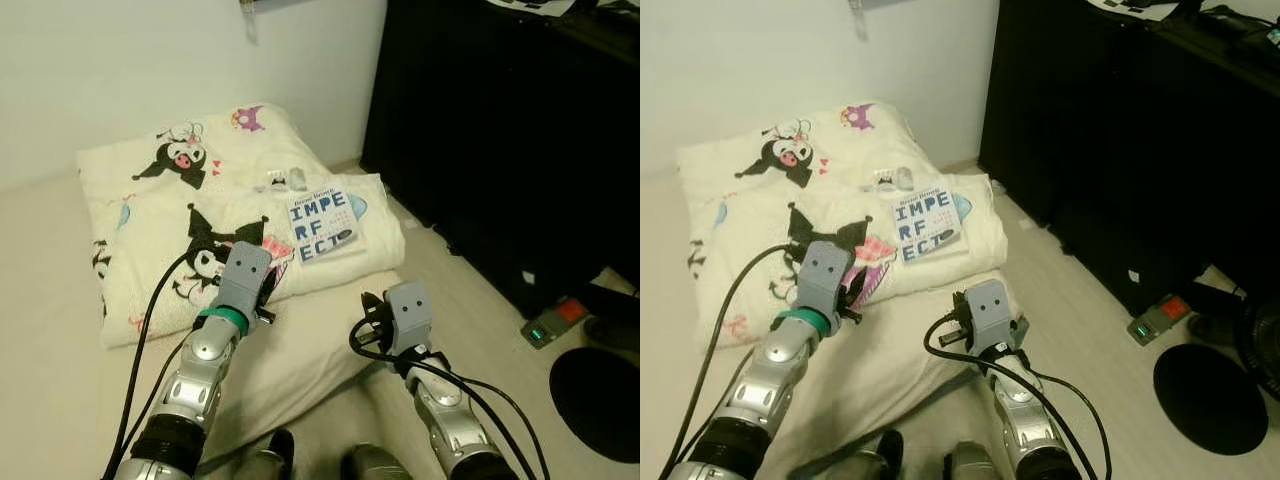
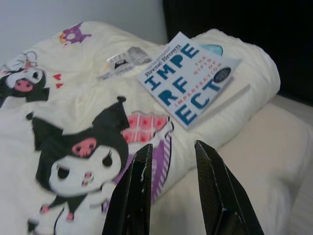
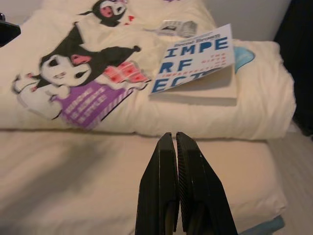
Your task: Clean up the room
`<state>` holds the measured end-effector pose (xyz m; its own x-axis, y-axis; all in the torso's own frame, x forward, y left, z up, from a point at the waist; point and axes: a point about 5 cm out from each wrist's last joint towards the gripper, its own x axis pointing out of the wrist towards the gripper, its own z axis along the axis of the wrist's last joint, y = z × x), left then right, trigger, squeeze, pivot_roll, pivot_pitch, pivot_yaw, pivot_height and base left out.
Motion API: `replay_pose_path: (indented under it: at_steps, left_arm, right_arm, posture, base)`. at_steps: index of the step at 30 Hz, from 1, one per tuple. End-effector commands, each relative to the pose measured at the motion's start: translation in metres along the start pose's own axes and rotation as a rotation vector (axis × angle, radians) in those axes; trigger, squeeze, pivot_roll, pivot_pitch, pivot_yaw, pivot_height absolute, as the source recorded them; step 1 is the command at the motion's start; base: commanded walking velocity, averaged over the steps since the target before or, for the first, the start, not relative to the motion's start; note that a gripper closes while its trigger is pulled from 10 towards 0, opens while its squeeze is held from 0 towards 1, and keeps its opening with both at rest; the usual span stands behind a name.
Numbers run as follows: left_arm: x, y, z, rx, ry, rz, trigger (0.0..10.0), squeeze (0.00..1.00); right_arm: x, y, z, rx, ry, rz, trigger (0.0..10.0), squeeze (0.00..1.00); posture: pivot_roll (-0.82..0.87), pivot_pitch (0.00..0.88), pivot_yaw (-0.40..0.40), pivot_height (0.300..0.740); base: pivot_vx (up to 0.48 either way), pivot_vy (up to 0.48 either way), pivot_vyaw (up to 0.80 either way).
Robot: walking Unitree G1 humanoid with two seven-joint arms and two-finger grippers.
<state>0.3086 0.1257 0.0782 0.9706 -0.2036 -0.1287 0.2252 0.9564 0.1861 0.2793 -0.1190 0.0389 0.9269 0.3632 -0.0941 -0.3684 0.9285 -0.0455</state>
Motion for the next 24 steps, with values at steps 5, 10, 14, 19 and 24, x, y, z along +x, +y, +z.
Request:
replay_pose_path:
  at_steps: [5,10,14,19,24]
  left_arm:
    - [-0.0031,0.0006,-0.005,-0.001,0.014,-0.003,10.0,0.0]
    - [-0.0031,0.0006,-0.0049,-0.001,0.014,-0.003,10.0,0.0]
    - [-0.003,0.0003,-0.0049,-0.001,0.014,-0.003,10.0,0.0]
    - [-0.003,0.0001,-0.0047,-0.002,0.013,-0.004,10.0,0.0]
    - [-0.0029,-0.0001,-0.0046,-0.002,0.012,-0.005,10.0,0.0]
  right_arm:
    - [-0.0033,-0.001,-0.0041,0.01,0.016,-0.009,10.0,0.0]
    - [-0.0032,-0.001,-0.0042,0.009,0.017,-0.009,10.0,0.0]
    - [-0.0032,-0.0012,-0.0043,0.009,0.017,-0.009,10.0,0.0]
    - [-0.0033,-0.0013,-0.0042,0.008,0.016,-0.01,10.0,0.0]
    - [-0.0032,-0.0013,-0.0042,0.009,0.017,-0.01,10.0,0.0]
  posture:
    - [-0.11,0.037,0.029,0.74]
    - [-0.11,0.037,0.029,0.74]
    - [-0.11,0.037,0.029,0.74]
    - [-0.11,0.037,0.029,0.74]
    - [-0.11,0.037,0.029,0.74]
  base:
    - [-0.32,0.0,0.0]
    - [-0.318,0.0,0.0]
    - [-0.315,0.0,0.0]
    - [-0.307,0.0,0.0]
    - [-0.112,0.0,0.0]
